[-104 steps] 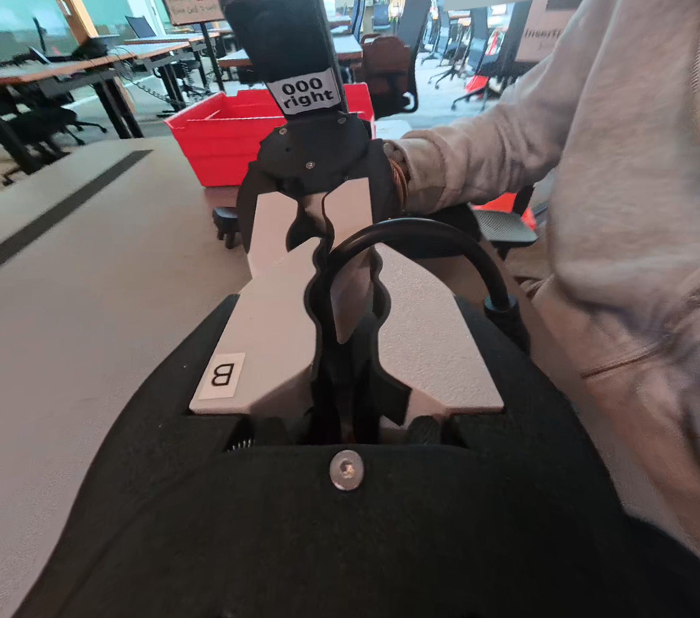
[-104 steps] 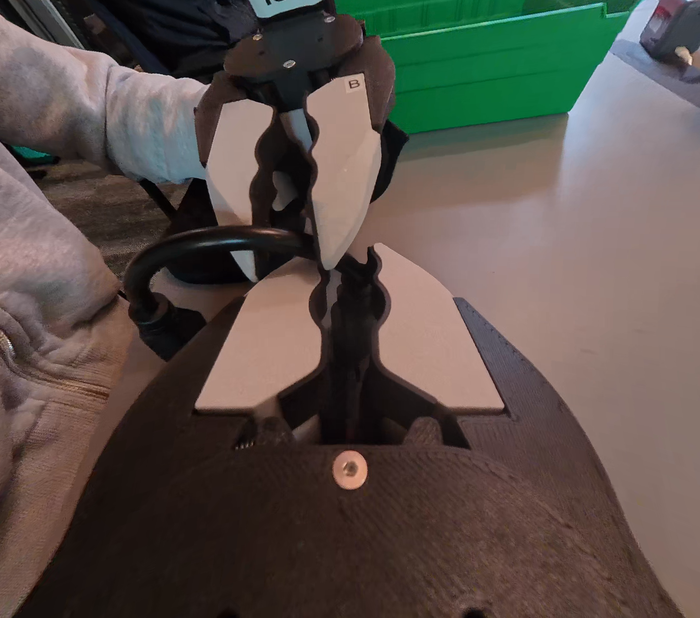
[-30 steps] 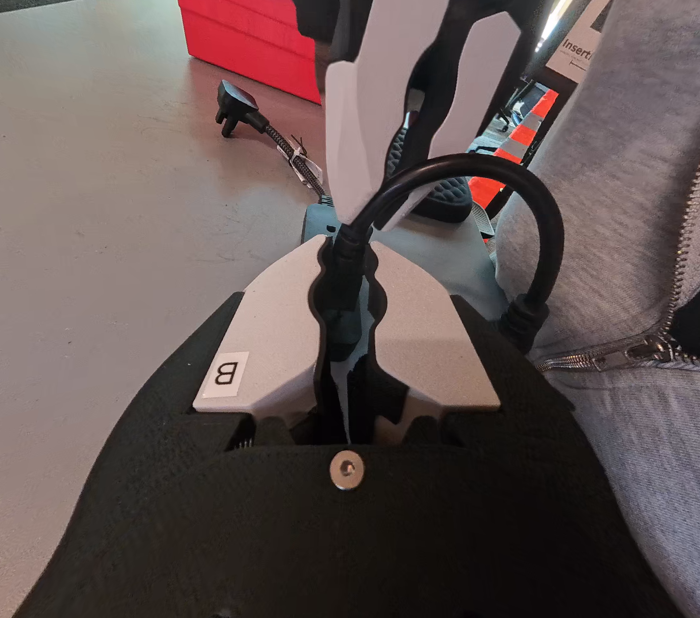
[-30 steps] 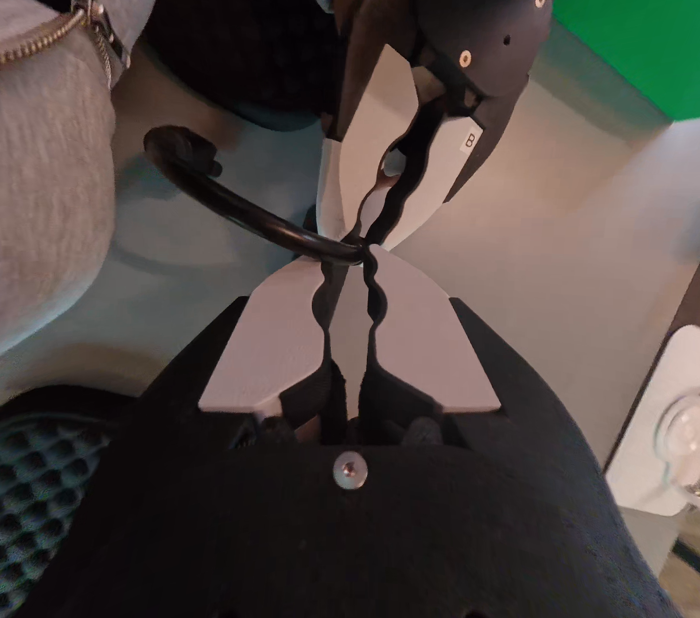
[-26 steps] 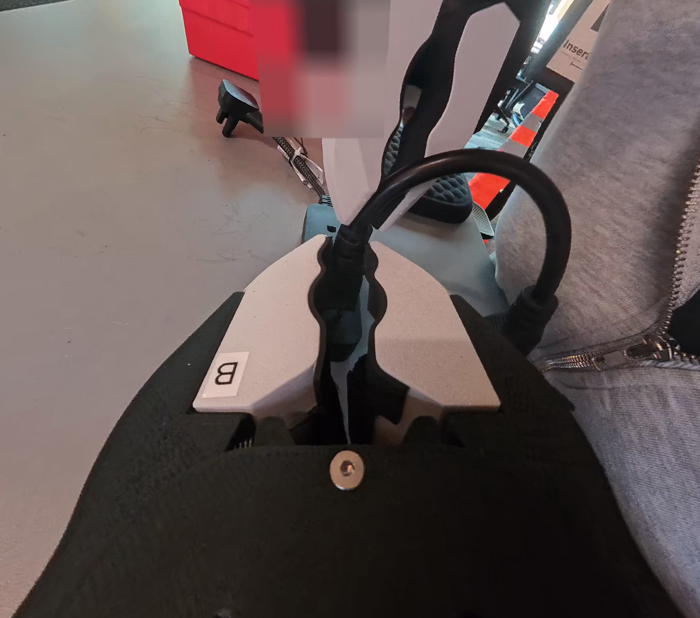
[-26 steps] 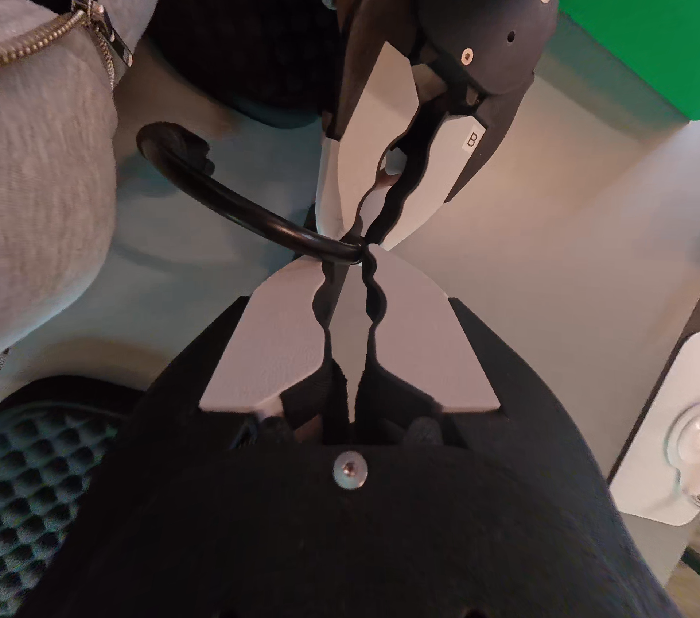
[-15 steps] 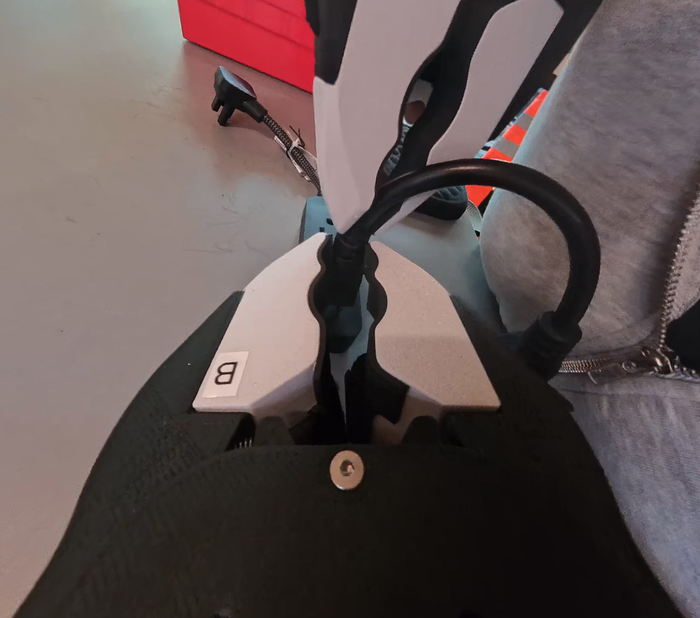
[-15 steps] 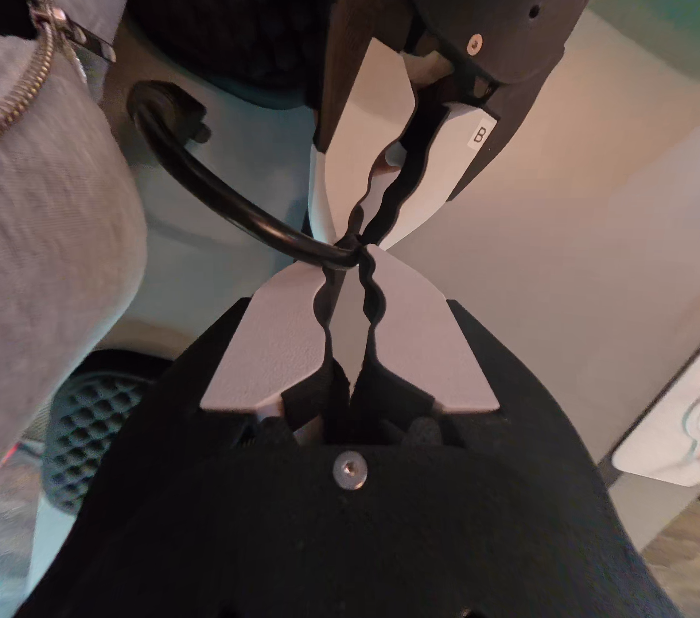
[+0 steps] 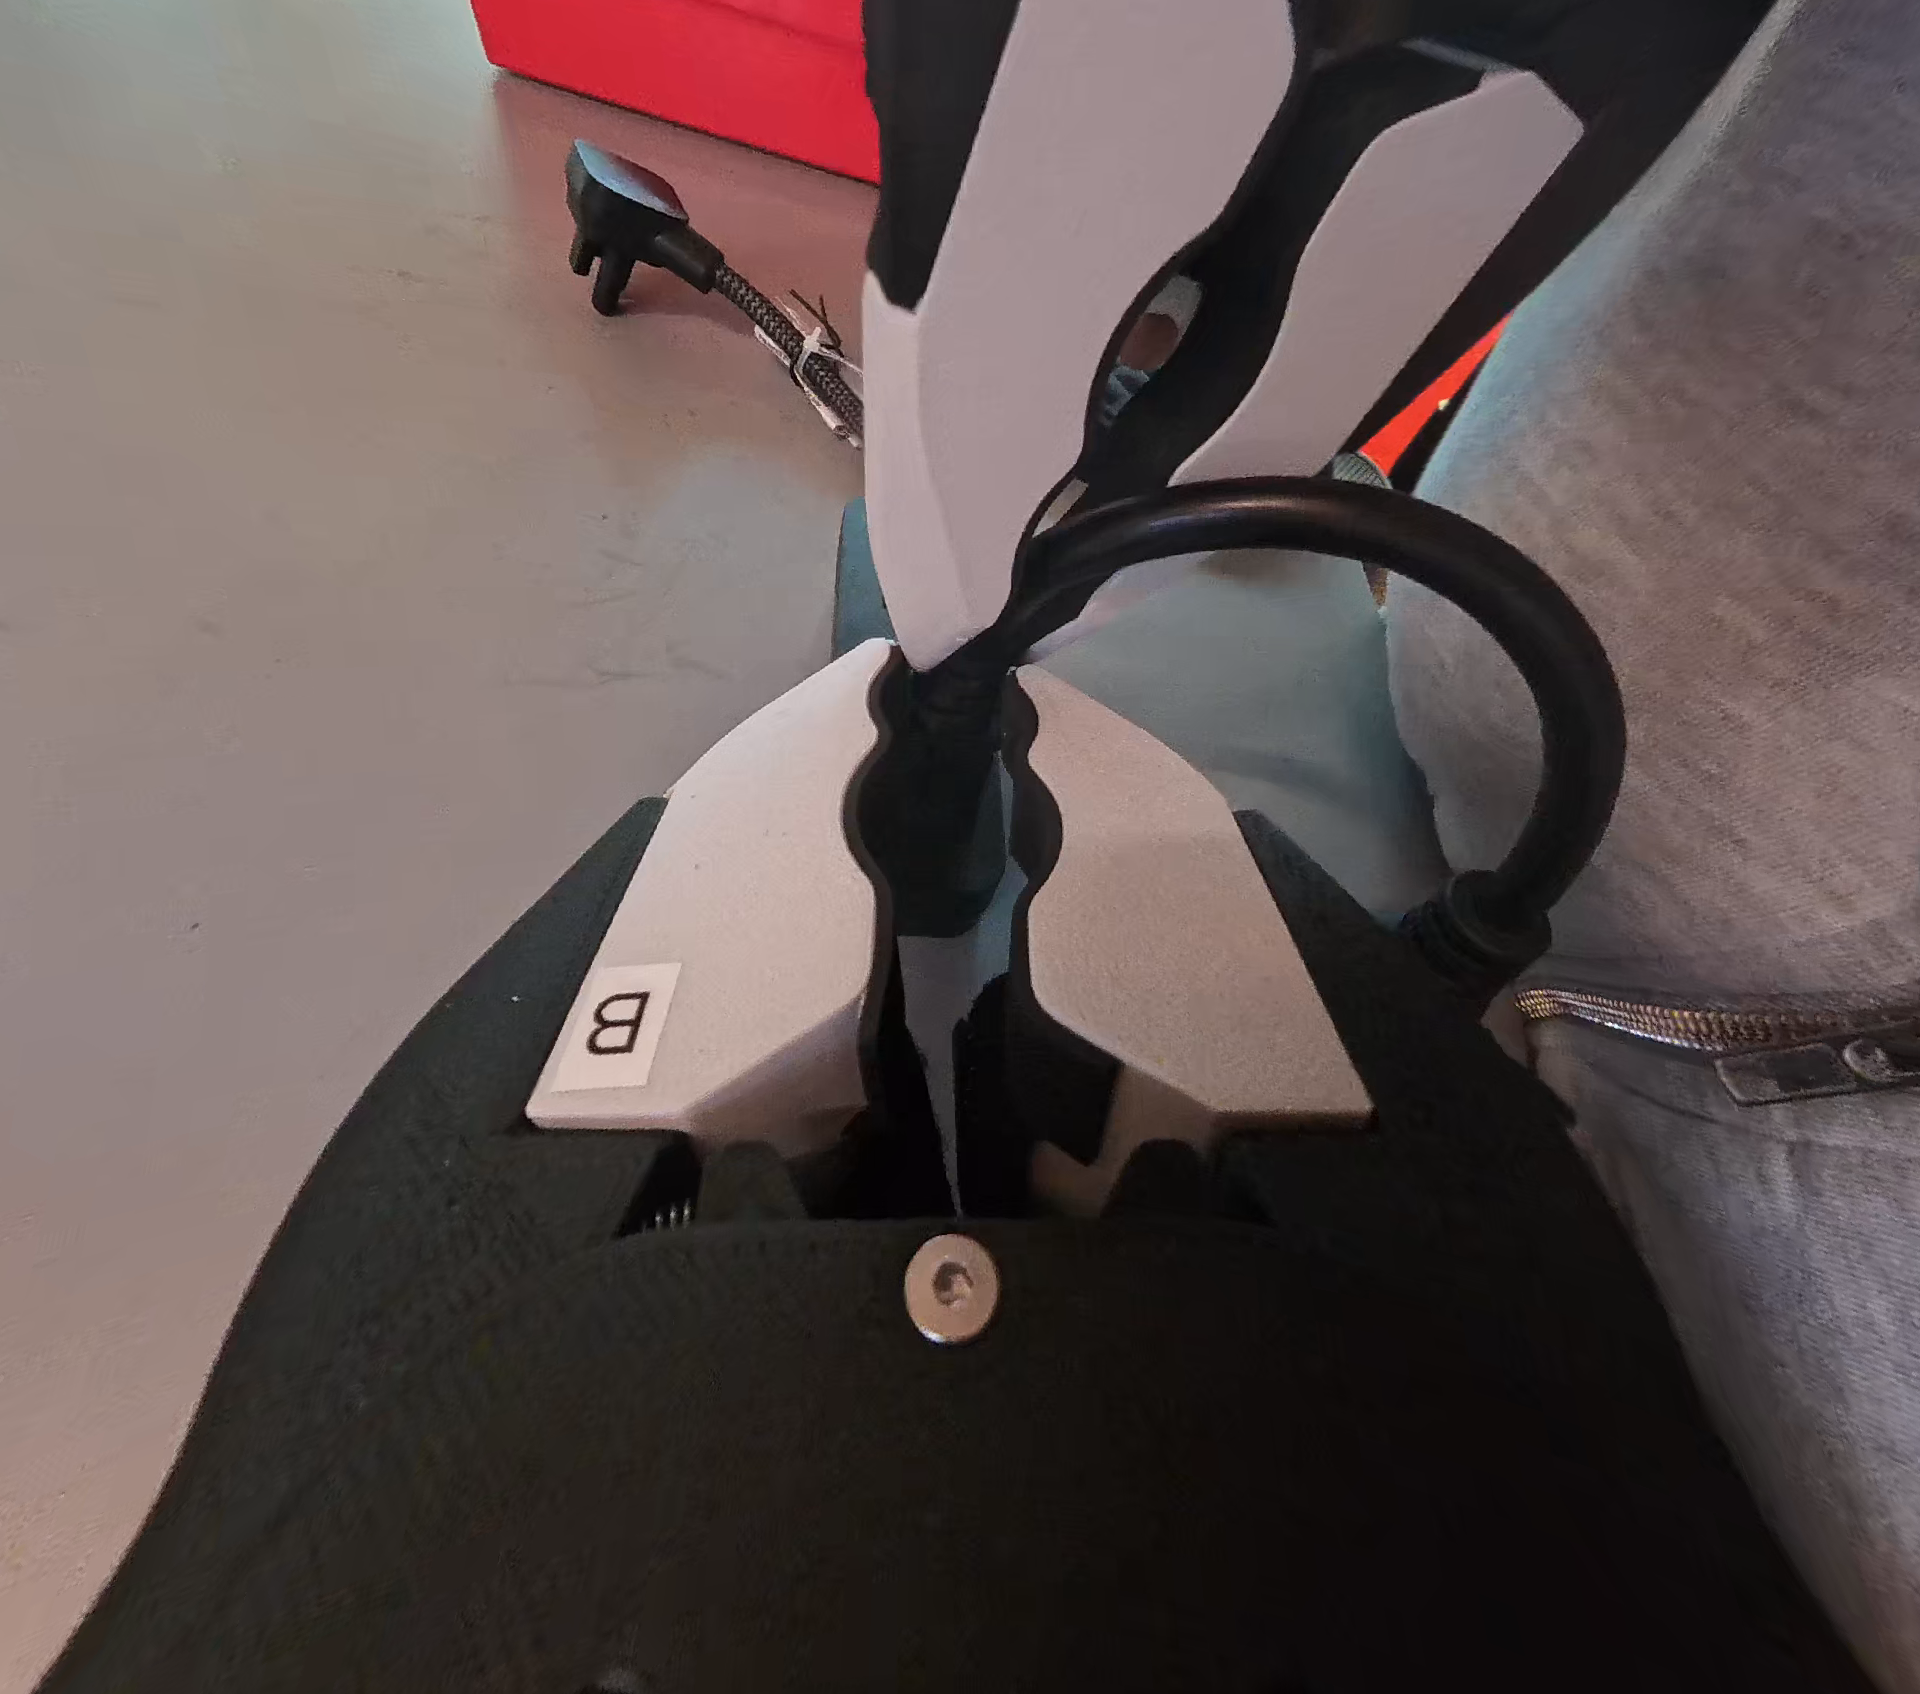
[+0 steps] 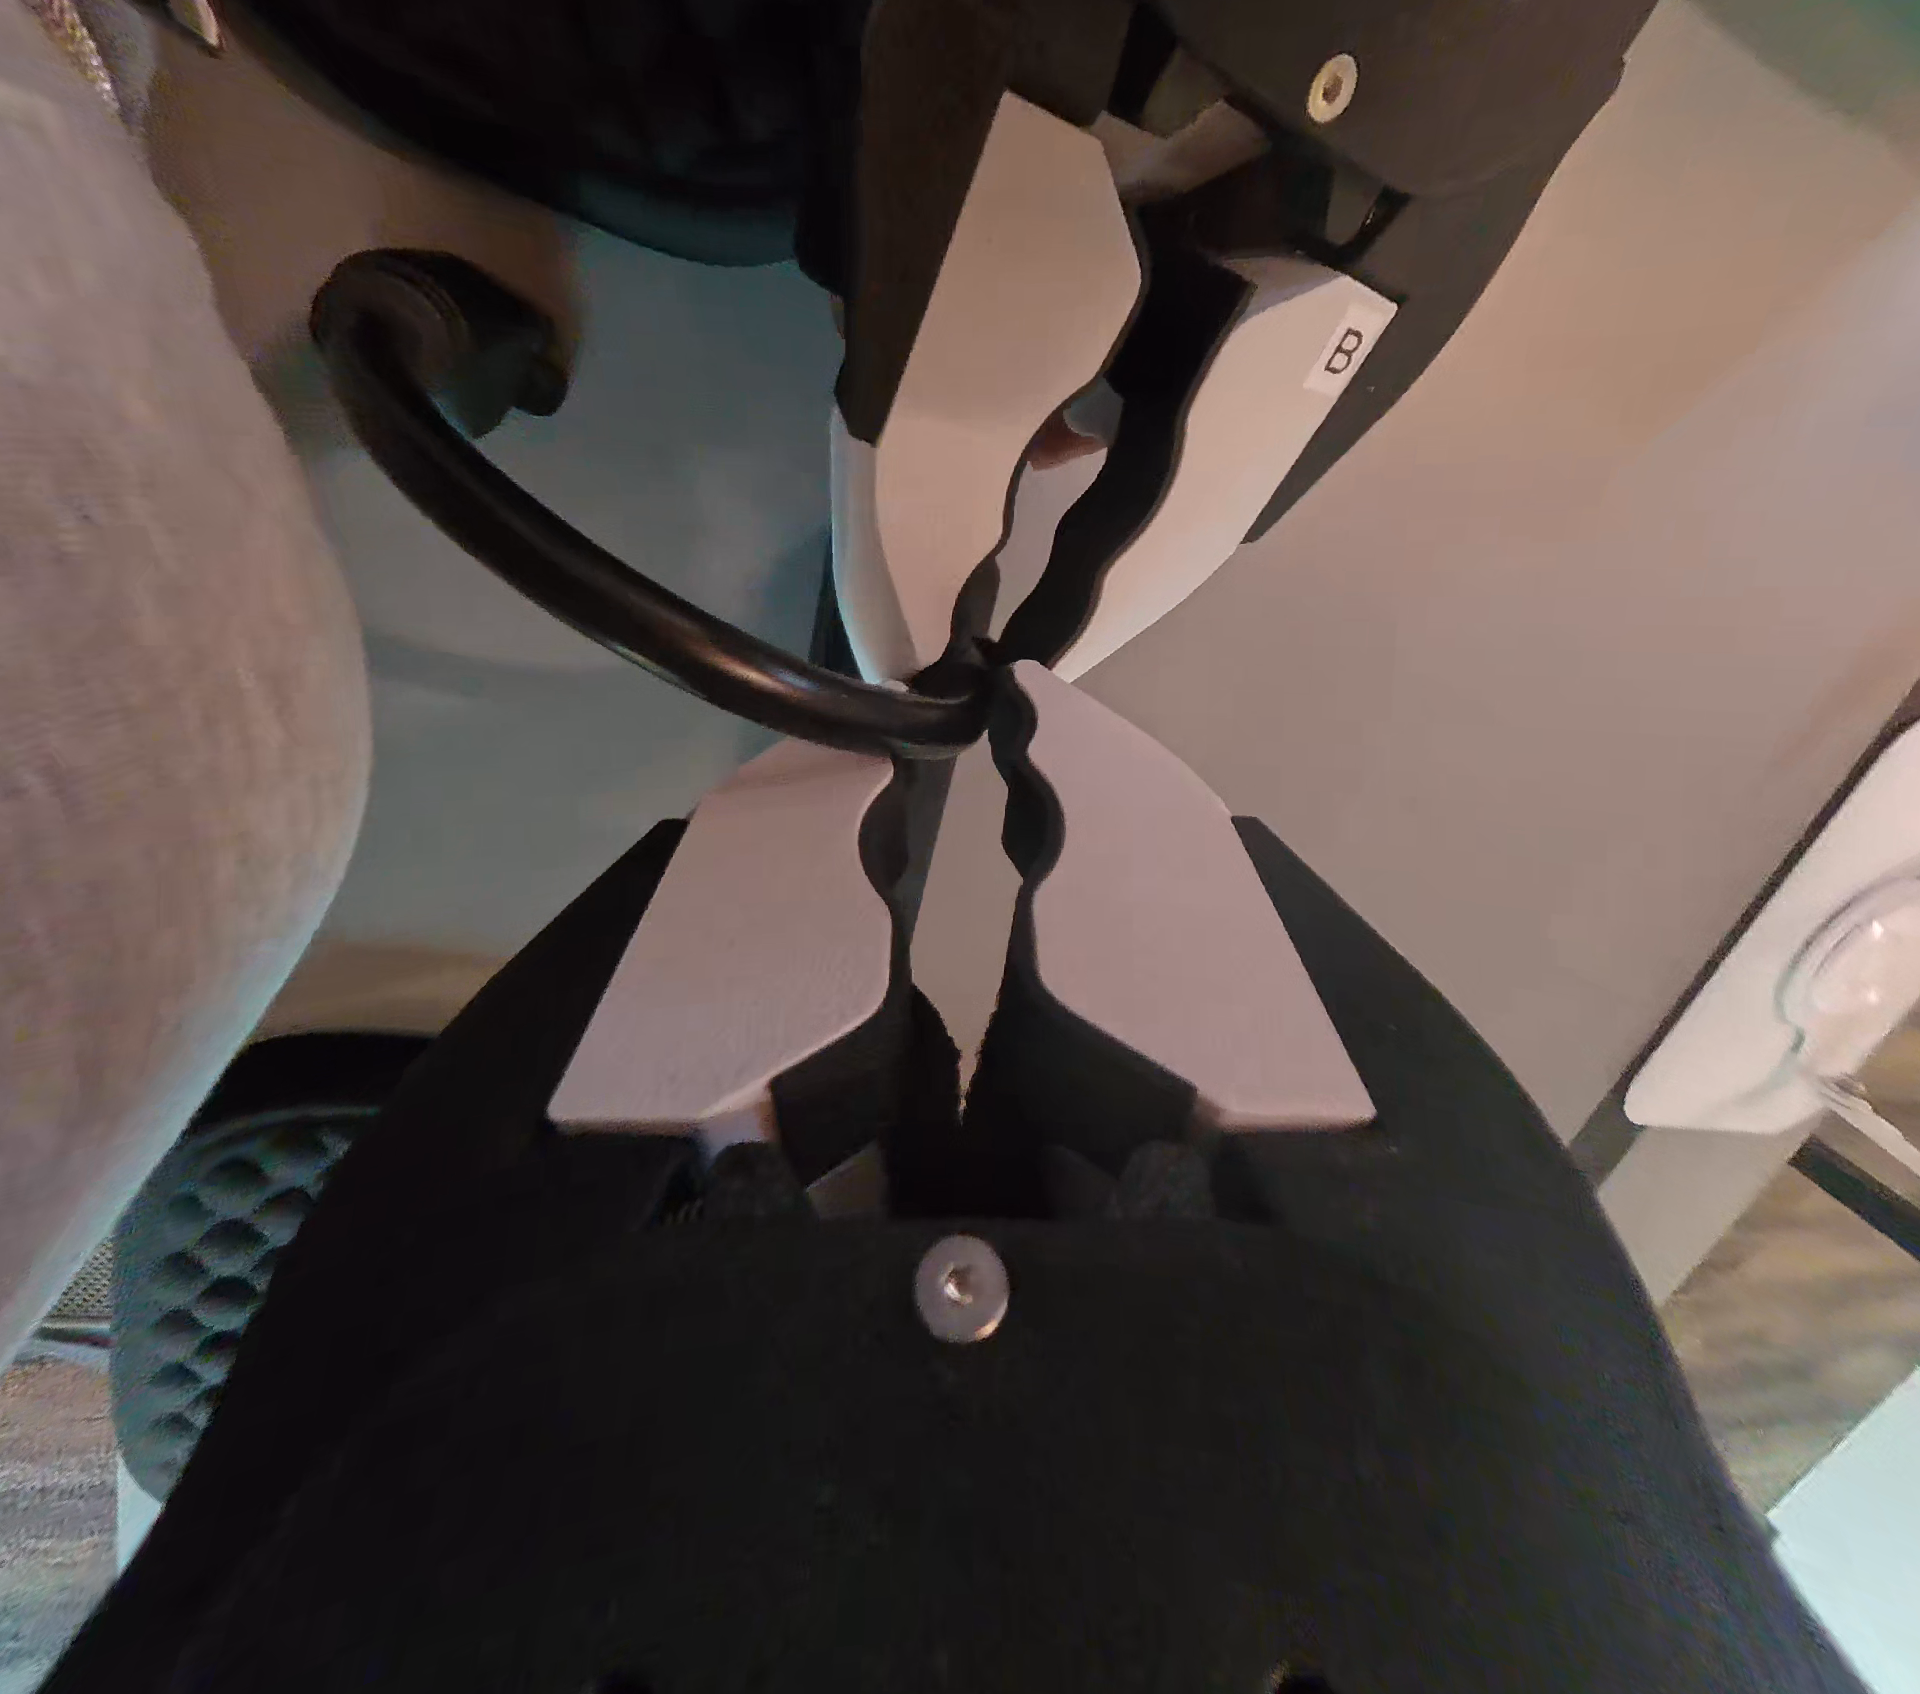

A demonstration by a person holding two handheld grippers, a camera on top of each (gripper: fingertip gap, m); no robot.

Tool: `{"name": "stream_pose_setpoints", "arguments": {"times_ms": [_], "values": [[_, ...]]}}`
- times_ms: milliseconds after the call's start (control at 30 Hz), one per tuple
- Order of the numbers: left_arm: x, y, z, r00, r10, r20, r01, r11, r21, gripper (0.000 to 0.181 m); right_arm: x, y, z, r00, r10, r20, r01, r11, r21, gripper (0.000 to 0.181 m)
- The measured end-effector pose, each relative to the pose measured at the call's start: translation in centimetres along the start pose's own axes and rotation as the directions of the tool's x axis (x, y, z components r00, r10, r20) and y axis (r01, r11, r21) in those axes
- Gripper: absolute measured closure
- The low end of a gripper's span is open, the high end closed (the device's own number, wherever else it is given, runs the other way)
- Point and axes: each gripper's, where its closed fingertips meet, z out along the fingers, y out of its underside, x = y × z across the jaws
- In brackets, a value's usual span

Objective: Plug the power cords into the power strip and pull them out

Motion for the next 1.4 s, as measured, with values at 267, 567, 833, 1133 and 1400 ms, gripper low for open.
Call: {"name": "stream_pose_setpoints", "arguments": {"times_ms": [267,567,833,1133,1400], "values": [[0.0,0.1,0.0,0.998,-0.055,-0.028,0.055,0.998,-0.001,0.162,0.0,-0.1,0.3,0.992,0.028,0.124,-0.020,0.998,-0.063,0.168],[-0.5,1.5,0.0,0.999,0.025,0.023,-0.023,0.996,-0.091,0.155,0.0,-0.2,0.9,0.985,0.136,0.105,-0.147,0.984,0.101,0.161],[-1.0,2.8,0.2,0.997,0.051,0.050,-0.041,0.982,-0.183,0.154,-1.6,3.2,-0.9,0.879,0.428,0.208,-0.476,0.788,0.391,0.112],[-1.0,2.5,-0.2,0.996,0.077,0.052,-0.069,0.987,-0.148,0.138,-2.5,6.6,3.2,0.906,0.414,0.092,-0.408,0.796,0.447,0.116],[-1.5,2.0,-0.5,0.993,0.077,0.094,-0.067,0.992,-0.110,0.130,-1.3,6.8,3.5,0.887,0.459,0.049,-0.410,0.734,0.542,0.120]]}}
